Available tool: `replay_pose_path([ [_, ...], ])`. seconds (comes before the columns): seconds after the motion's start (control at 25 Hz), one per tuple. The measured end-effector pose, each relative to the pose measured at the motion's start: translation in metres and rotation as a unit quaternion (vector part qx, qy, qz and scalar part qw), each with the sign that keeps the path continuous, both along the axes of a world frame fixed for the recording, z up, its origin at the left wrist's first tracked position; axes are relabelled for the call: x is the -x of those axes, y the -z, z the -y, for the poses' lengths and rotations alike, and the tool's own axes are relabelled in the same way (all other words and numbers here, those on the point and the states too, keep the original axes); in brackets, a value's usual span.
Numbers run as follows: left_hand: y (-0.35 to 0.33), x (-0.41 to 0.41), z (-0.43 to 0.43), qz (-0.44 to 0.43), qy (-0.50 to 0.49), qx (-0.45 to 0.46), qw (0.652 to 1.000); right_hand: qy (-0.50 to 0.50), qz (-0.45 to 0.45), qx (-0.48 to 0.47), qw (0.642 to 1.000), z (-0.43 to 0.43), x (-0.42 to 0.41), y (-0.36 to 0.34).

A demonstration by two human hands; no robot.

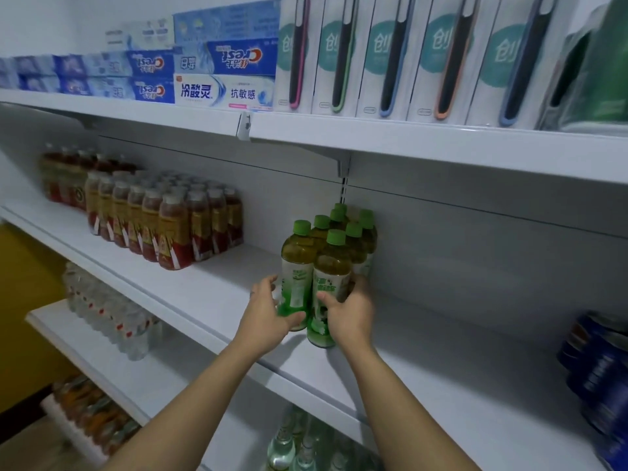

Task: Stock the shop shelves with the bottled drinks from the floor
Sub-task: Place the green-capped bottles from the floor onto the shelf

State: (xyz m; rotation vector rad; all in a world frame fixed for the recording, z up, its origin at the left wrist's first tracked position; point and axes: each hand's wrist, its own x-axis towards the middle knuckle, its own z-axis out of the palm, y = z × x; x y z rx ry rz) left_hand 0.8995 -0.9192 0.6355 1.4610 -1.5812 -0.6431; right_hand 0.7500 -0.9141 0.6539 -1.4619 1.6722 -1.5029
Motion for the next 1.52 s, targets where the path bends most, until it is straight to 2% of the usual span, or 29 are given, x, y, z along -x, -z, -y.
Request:
replay_pose_path([
  [0.24,0.004,-0.011,0.027,-0.002,0.082,-0.001,0.997,0.049,-0.011,-0.028,0.998,-0.009,-0.010,-0.002],
  [0.6,0.010,-0.033,0.052,0.004,0.139,0.023,0.990,0.128,-0.028,-0.074,0.989,-0.014,-0.031,-0.004],
  [1.0,0.016,-0.029,-0.001,-0.024,0.172,0.030,0.984,0.167,-0.042,-0.087,0.981,-0.057,-0.041,-0.005],
  [1.16,0.022,-0.023,-0.051,-0.053,0.222,0.050,0.972,0.180,-0.032,-0.061,0.981,-0.112,-0.040,0.003],
  [1.32,0.031,0.003,-0.129,-0.082,0.299,0.058,0.949,0.225,-0.010,-0.060,0.972,-0.211,-0.023,0.023],
  [1.52,0.060,0.061,-0.257,-0.045,0.391,0.027,0.919,0.316,-0.008,-0.095,0.944,-0.362,0.012,0.060],
])
